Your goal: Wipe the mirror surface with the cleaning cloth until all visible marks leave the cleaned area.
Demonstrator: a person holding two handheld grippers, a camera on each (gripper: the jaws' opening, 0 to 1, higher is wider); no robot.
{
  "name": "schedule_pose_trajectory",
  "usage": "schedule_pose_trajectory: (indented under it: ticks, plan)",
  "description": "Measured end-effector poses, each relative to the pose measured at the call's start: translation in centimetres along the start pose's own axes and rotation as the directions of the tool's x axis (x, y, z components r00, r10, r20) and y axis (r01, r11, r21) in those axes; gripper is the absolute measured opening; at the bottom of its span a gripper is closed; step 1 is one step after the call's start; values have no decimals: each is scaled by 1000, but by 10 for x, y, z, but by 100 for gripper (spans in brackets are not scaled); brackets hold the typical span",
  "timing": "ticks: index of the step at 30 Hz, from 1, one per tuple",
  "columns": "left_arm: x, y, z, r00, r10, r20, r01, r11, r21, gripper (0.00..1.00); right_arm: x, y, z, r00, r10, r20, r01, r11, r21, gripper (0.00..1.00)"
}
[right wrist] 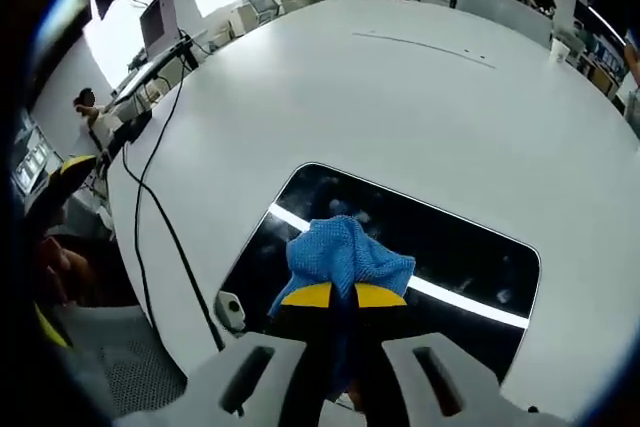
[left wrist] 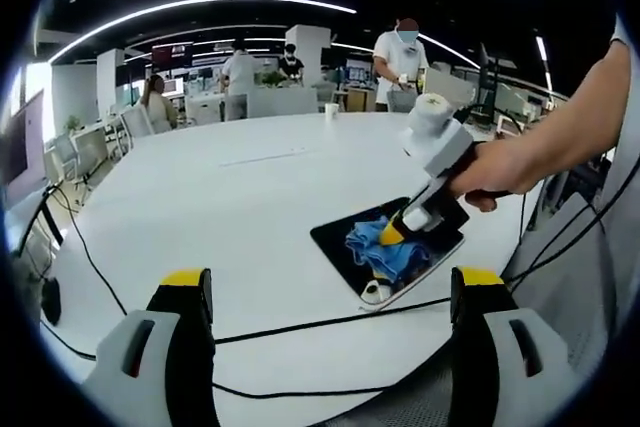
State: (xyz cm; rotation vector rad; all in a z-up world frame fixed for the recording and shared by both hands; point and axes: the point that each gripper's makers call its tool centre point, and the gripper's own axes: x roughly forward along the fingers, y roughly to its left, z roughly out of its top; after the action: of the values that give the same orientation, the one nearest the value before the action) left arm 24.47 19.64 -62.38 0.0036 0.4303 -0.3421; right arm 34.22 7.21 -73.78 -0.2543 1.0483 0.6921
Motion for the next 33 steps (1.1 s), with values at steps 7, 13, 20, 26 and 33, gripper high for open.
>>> schedule_pose_trajectory:
  ticks: [7, 13, 20, 26, 33]
  plan:
    - [-4, -8, 2, 1000, 7, 5, -7, 1000, -4, 99, -3, 5, -9, 1000, 10, -8, -10, 1000, 15, 0]
    - [-6, -10, 1, 1000, 15, 5, -15, 1000, -3, 99, -4, 10, -17, 1000, 20, -13, -19, 999, 32, 1]
    - [-11, -11, -2, 1000, 16, 4, -16, 1000, -6, 99, -10, 17, -25, 999, 28, -16, -27, 998, 48, 0]
    - [-11, -16, -3, 1000, 12, 6, -12, 1000, -2, 99, -11, 19, -31, 999, 40, -12, -39, 996, 85, 0]
    - [-12, -22, -7, 1000, 1, -4, -1, 1000, 2, 99, -11, 22, -33, 999, 42, -14, -40, 996, 77, 0]
